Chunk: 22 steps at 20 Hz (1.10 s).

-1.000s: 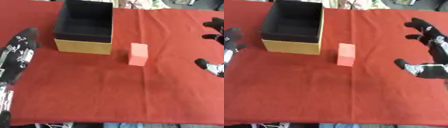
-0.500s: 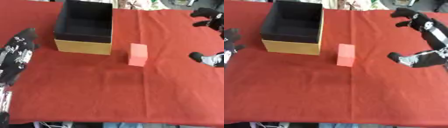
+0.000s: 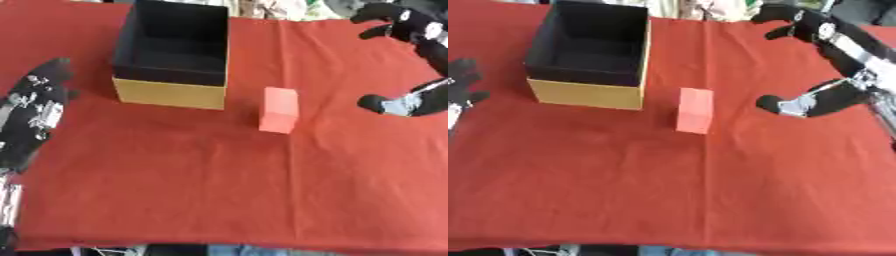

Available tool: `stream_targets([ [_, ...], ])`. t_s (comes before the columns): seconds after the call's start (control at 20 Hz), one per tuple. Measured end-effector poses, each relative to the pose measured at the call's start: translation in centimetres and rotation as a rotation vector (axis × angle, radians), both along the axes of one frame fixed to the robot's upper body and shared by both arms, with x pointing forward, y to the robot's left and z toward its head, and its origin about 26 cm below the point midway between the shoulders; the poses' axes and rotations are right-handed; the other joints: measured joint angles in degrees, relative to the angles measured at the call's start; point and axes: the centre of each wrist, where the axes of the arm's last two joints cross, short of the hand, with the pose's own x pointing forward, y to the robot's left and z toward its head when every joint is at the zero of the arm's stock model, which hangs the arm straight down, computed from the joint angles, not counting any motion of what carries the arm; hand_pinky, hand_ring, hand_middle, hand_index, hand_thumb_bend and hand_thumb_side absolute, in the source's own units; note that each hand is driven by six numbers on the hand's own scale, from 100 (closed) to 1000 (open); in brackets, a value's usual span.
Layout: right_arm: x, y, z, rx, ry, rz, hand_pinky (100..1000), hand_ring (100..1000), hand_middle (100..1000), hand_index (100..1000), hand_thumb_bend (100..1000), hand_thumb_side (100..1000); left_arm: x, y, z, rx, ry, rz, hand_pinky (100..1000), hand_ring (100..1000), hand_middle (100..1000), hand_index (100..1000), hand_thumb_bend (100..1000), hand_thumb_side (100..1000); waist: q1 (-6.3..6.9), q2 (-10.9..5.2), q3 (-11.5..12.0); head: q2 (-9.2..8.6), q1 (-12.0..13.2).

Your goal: Pick up objects on the table and place them in the box.

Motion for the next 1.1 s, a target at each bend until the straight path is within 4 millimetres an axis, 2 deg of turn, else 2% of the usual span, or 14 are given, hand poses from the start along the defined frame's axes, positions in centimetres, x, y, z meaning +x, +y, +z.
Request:
stream_targets([
  [0.6, 3.5, 1.5, -1.5, -0.003, 0.075, 0.016, 840, 1000, 860, 1000, 519, 258, 0.1, -0.1, -0.1, 0.003, 0.003, -0.01, 913, 992, 947, 942, 100, 418, -0.02, 0.0, 0.9, 0.0, -0.7],
  [1.1, 5.0, 2.0, -4.0, -0.043, 0.143, 0.007, 839, 1000, 856, 1000, 521, 264, 0.1, -0.2, 0.0, 0.005, 0.004, -0.015, 913, 991, 947, 942, 100, 418, -0.02, 0.07, 1.2, 0.0, -0.9],
])
